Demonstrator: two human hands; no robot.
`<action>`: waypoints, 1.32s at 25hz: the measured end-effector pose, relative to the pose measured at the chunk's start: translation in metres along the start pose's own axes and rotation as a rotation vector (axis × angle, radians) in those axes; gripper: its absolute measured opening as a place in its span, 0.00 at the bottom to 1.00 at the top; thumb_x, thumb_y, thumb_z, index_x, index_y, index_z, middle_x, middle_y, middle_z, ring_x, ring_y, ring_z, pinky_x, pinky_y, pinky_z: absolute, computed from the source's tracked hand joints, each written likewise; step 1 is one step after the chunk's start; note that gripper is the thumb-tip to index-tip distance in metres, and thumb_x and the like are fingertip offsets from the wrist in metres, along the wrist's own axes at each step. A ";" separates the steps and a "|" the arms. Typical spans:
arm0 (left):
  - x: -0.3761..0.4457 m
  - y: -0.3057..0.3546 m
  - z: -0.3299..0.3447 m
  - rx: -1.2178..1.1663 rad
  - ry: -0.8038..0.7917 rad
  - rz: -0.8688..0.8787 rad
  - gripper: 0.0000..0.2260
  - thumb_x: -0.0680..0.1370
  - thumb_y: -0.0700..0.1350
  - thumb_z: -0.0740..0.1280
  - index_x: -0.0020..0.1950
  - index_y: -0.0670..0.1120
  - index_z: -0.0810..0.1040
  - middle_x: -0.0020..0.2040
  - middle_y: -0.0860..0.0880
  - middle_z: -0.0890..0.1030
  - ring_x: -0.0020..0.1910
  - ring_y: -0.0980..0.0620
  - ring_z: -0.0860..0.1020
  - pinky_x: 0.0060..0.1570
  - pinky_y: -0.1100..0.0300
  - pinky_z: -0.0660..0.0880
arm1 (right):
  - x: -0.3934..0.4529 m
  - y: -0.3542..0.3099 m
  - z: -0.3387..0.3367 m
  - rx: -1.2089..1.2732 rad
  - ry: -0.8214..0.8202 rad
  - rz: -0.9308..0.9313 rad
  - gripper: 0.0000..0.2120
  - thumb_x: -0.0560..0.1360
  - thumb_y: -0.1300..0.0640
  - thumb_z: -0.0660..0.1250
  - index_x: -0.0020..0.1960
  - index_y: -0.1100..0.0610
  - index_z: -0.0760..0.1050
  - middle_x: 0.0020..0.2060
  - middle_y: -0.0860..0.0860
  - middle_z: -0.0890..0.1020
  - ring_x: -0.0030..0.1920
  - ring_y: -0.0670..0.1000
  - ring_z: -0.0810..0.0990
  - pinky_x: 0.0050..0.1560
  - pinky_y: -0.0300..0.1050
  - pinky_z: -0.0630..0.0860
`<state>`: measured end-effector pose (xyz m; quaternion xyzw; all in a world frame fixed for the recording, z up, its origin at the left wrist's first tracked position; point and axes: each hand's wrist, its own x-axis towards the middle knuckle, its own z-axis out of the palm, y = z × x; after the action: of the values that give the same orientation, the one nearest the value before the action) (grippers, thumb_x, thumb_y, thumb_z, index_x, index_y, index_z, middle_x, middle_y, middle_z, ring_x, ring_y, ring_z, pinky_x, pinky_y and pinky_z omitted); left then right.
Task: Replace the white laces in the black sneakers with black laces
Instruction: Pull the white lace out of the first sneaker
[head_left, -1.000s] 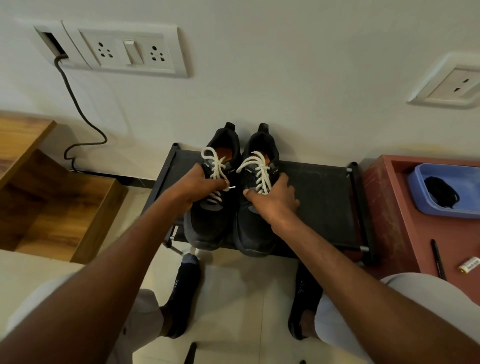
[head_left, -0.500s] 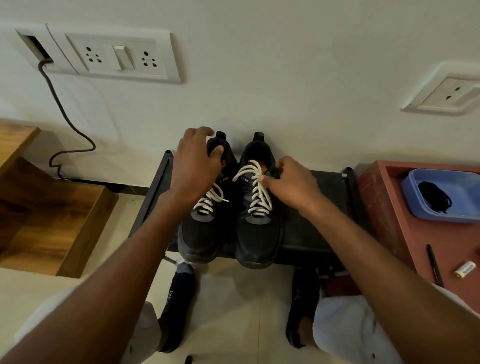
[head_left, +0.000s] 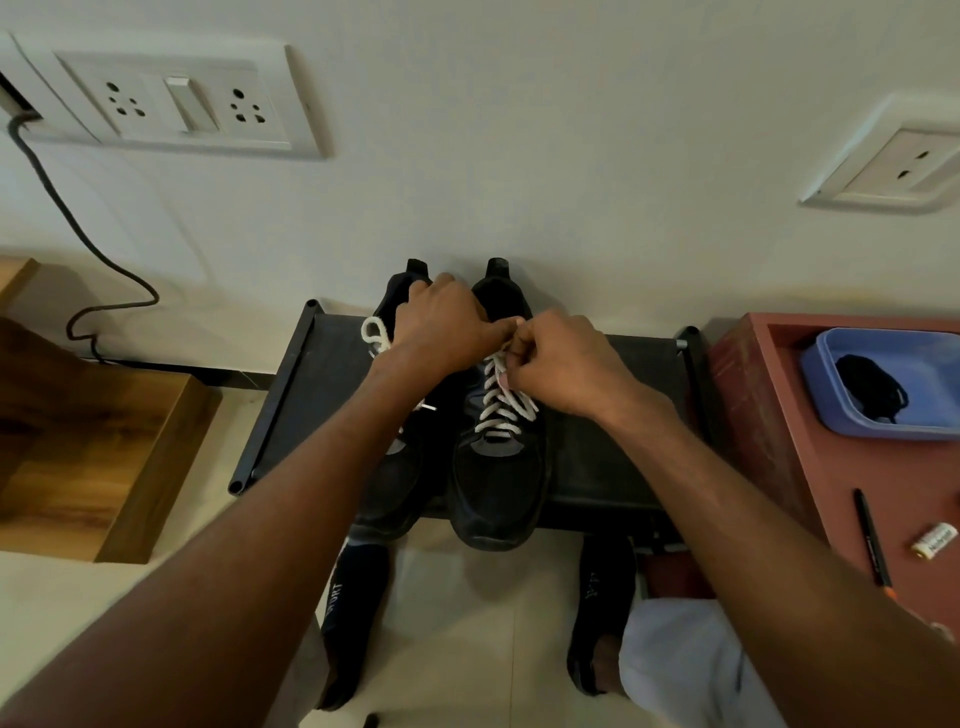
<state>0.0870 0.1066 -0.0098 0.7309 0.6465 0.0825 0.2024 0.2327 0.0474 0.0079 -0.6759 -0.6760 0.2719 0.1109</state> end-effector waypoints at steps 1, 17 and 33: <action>0.003 -0.002 -0.001 -0.034 -0.014 -0.016 0.20 0.74 0.65 0.72 0.40 0.48 0.85 0.49 0.50 0.78 0.60 0.44 0.75 0.57 0.44 0.76 | 0.000 0.001 -0.001 0.019 -0.001 0.007 0.04 0.74 0.60 0.72 0.42 0.53 0.83 0.39 0.50 0.84 0.41 0.51 0.83 0.47 0.54 0.84; -0.036 -0.010 -0.033 -0.960 0.131 -0.323 0.06 0.77 0.43 0.75 0.42 0.41 0.85 0.41 0.45 0.85 0.37 0.51 0.83 0.35 0.61 0.80 | -0.006 0.016 -0.014 0.273 -0.065 0.095 0.12 0.78 0.67 0.71 0.48 0.50 0.85 0.37 0.52 0.87 0.42 0.50 0.87 0.47 0.49 0.84; -0.021 -0.032 -0.024 -0.106 0.070 0.203 0.09 0.78 0.53 0.74 0.46 0.49 0.85 0.45 0.49 0.78 0.44 0.50 0.76 0.41 0.56 0.70 | -0.002 0.007 -0.001 0.094 0.093 0.025 0.12 0.69 0.46 0.82 0.44 0.49 0.82 0.36 0.42 0.82 0.40 0.45 0.82 0.42 0.44 0.78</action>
<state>0.0453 0.0932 0.0015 0.7775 0.5707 0.1620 0.2088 0.2394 0.0455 0.0049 -0.6903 -0.6480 0.2730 0.1703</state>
